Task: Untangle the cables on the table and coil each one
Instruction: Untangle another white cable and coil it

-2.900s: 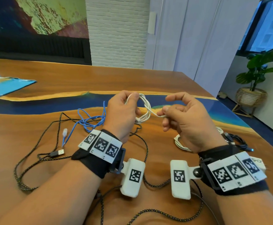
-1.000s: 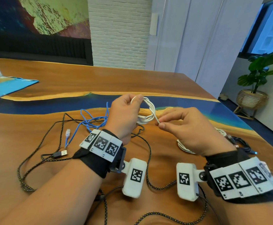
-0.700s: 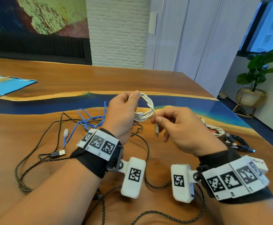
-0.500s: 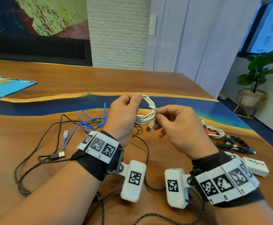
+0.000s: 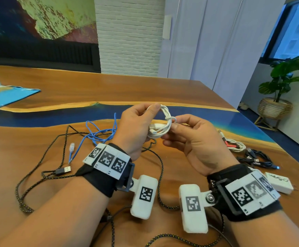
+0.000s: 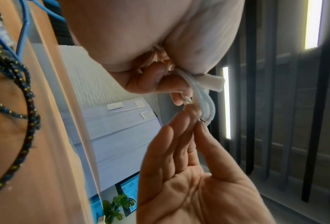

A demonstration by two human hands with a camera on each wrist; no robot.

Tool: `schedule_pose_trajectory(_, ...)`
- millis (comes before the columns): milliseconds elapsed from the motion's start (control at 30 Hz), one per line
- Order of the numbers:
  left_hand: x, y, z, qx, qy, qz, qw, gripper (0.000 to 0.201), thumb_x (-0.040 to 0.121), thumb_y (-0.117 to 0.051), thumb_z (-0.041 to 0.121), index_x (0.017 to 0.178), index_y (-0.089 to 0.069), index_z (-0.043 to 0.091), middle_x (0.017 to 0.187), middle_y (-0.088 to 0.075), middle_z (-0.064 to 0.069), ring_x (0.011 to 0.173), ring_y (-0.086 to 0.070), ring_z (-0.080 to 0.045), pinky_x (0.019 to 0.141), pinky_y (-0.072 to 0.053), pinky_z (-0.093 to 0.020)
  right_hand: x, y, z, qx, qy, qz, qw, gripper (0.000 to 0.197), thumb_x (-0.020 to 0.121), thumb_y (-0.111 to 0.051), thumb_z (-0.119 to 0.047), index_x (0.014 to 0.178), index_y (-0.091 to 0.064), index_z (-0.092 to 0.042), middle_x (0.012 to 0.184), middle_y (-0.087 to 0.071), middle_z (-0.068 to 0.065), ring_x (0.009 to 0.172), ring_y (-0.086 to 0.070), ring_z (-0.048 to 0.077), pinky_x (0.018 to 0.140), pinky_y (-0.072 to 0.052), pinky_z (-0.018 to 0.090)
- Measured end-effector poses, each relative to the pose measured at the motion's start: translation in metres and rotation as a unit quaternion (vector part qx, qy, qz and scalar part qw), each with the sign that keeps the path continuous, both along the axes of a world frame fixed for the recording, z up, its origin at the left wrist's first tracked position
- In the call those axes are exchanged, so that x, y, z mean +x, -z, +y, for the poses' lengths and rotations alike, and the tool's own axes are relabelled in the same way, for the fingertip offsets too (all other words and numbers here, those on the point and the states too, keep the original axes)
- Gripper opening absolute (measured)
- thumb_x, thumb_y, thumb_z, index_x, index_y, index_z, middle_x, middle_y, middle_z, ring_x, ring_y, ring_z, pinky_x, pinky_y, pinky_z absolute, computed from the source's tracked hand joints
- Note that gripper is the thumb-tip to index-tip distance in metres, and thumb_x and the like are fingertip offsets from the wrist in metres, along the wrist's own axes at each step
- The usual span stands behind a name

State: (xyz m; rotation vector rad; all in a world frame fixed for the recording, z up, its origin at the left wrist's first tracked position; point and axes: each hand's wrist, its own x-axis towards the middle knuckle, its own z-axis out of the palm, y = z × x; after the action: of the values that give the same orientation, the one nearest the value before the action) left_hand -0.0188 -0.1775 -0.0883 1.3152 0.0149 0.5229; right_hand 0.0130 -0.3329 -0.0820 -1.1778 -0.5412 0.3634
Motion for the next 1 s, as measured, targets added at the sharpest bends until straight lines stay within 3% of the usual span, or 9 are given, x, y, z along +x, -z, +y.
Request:
schedule_pose_trajectory(133, -0.001, 0.0, -0.005, 0.003, 0.02, -0.011, 1.0, 0.018, 0.101, -0.061, 0.024, 0.094, -0.073, 0.012, 0.074, -0.07, -0.007, 0.058, -0.063, -0.017, 0.052, -0.05, -0.026, 0.0, 0.003, 0.0, 0.022, -0.049, 0.0, 0.999, 0.011, 0.08, -0.066, -0.009, 0.091, -0.063, -0.007, 0.088, -0.076, 0.014, 0.077, -0.074, 0.026, 0.075, -0.061, 0.039)
schedule_pose_trajectory(300, 0.003, 0.004, 0.0, 0.052, -0.084, -0.045, 0.994, 0.021, 0.101, -0.064, 0.026, 0.086, -0.076, 0.015, 0.078, -0.065, -0.007, 0.071, -0.059, -0.024, 0.065, -0.05, -0.041, -0.002, 0.002, 0.0, -0.015, -0.054, 0.009, 0.998, 0.02, 0.086, -0.061, -0.019, 0.098, -0.07, -0.006, 0.099, -0.075, 0.016, 0.095, -0.071, 0.028, 0.077, -0.055, 0.042)
schedule_pose_trajectory(400, 0.004, 0.005, 0.005, 0.07, -0.119, -0.047, 0.989, 0.02, 0.099, -0.066, 0.027, 0.09, -0.077, 0.013, 0.07, -0.063, 0.005, 0.068, -0.057, -0.017, 0.061, -0.049, -0.036, -0.005, 0.004, 0.007, -0.037, -0.034, 0.027, 0.998, 0.021, 0.08, -0.07, -0.028, 0.091, -0.077, -0.011, 0.093, -0.073, 0.01, 0.085, -0.065, 0.021, 0.068, -0.053, 0.037)
schedule_pose_trajectory(500, 0.004, 0.006, 0.004, 0.059, -0.123, -0.044, 0.99, 0.017, 0.098, -0.069, 0.025, 0.093, -0.077, 0.011, 0.069, -0.064, 0.009, 0.067, -0.058, -0.011, 0.06, -0.048, -0.03, -0.006, 0.008, 0.013, -0.052, -0.016, 0.038, 0.998, 0.015, 0.075, -0.077, -0.02, 0.088, -0.079, -0.013, 0.086, -0.072, 0.008, 0.075, -0.065, 0.019, 0.06, -0.053, 0.032)
schedule_pose_trajectory(633, 0.004, 0.004, 0.003, 0.031, -0.1, -0.039, 0.994, 0.014, 0.095, -0.072, 0.027, 0.088, -0.08, 0.018, 0.064, -0.065, 0.01, 0.071, -0.059, -0.02, 0.072, -0.052, -0.045, -0.002, 0.011, 0.013, -0.079, 0.028, 0.013, 0.996, 0.008, 0.091, -0.07, -0.005, 0.095, -0.075, -0.009, 0.089, -0.075, 0.011, 0.075, -0.07, 0.021, 0.058, -0.056, 0.031)
schedule_pose_trajectory(733, 0.002, 0.004, 0.002, 0.047, -0.062, -0.022, 0.997, 0.014, 0.092, -0.075, 0.032, 0.092, -0.082, 0.02, 0.079, -0.073, -0.001, 0.082, -0.068, -0.036, 0.08, -0.058, -0.057, 0.005, 0.013, 0.008, -0.113, 0.068, -0.017, 0.991, 0.016, 0.095, -0.063, 0.0, 0.091, -0.074, -0.01, 0.086, -0.076, 0.013, 0.075, -0.071, 0.024, 0.055, -0.055, 0.031)
schedule_pose_trajectory(833, 0.001, 0.004, 0.001, 0.063, -0.049, 0.008, 0.997, 0.018, 0.094, -0.072, 0.034, 0.096, -0.081, 0.019, 0.067, -0.062, 0.005, 0.06, -0.055, -0.014, 0.055, -0.044, -0.028, 0.009, 0.013, 0.003, -0.141, 0.077, -0.037, 0.986, 0.02, 0.095, -0.061, 0.001, 0.088, -0.075, -0.012, 0.086, -0.076, 0.014, 0.078, -0.073, 0.028, 0.057, -0.055, 0.032)
schedule_pose_trajectory(900, 0.001, 0.005, 0.002, 0.069, -0.032, 0.029, 0.997, 0.021, 0.095, -0.07, 0.038, 0.095, -0.081, 0.02, 0.068, -0.051, -0.002, 0.057, -0.044, -0.016, 0.049, -0.035, -0.026, 0.012, 0.012, 0.001, -0.147, 0.081, -0.042, 0.985, 0.018, 0.096, -0.062, -0.001, 0.092, -0.076, -0.012, 0.091, -0.077, 0.014, 0.085, -0.074, 0.032, 0.061, -0.057, 0.034)
schedule_pose_trajectory(1000, 0.002, 0.006, 0.004, 0.071, -0.013, 0.041, 0.997, 0.024, 0.096, -0.067, 0.041, 0.092, -0.079, 0.021, 0.072, -0.051, 0.001, 0.069, -0.049, -0.024, 0.048, -0.037, -0.025, 0.015, 0.011, -0.001, -0.137, 0.089, -0.037, 0.986, 0.014, 0.097, -0.065, -0.007, 0.098, -0.078, -0.012, 0.096, -0.078, 0.014, 0.085, -0.073, 0.03, 0.064, -0.057, 0.034)
